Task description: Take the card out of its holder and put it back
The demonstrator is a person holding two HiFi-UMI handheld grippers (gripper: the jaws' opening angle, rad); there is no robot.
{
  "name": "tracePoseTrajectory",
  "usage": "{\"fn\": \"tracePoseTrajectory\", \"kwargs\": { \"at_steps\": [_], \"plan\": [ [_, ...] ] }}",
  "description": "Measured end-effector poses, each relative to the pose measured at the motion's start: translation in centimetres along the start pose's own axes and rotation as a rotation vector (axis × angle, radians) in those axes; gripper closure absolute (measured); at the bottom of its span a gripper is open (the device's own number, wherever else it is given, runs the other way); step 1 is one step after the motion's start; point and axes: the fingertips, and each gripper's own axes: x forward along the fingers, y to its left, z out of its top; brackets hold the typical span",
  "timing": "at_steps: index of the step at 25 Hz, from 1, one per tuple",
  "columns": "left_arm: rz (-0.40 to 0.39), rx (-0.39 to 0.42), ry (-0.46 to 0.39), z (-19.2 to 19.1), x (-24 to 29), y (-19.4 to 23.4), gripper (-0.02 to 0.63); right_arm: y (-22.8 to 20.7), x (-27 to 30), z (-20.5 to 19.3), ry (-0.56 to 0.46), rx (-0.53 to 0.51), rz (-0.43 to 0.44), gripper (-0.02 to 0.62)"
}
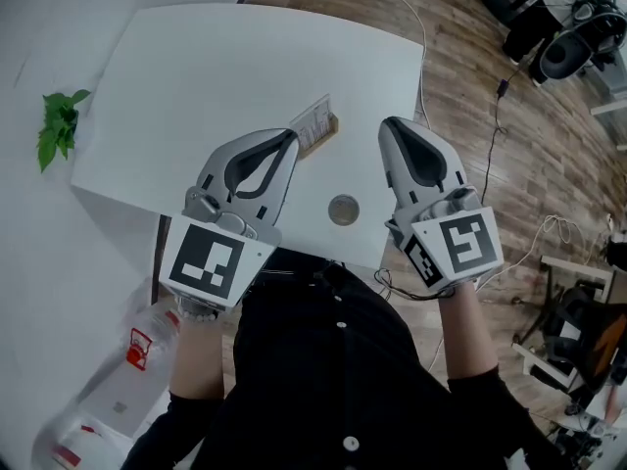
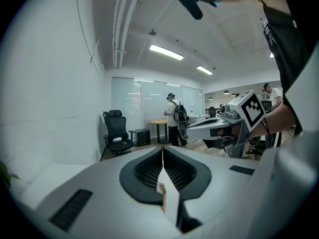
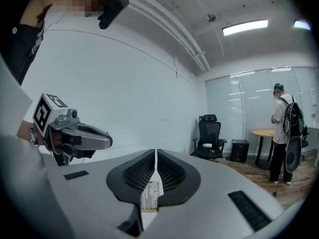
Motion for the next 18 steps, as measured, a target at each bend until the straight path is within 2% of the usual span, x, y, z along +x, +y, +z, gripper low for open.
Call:
{"fn": "tracePoseTrajectory", "kwargs": {
  "at_steps": [9,18],
  "plan": [
    [-0.030,0.029,-0.025,1.5,-1.1,-1.7,0.589,0.4,-2.1,0.9,-0.021,0.009,-0.016,0.546],
    [-0.027,0.028,-0.029,1.7,-1.3,-2.3,0.589,0.8,-3.3,1.6,-0.033,-0.046,-0.018,0.548]
  ]
}}
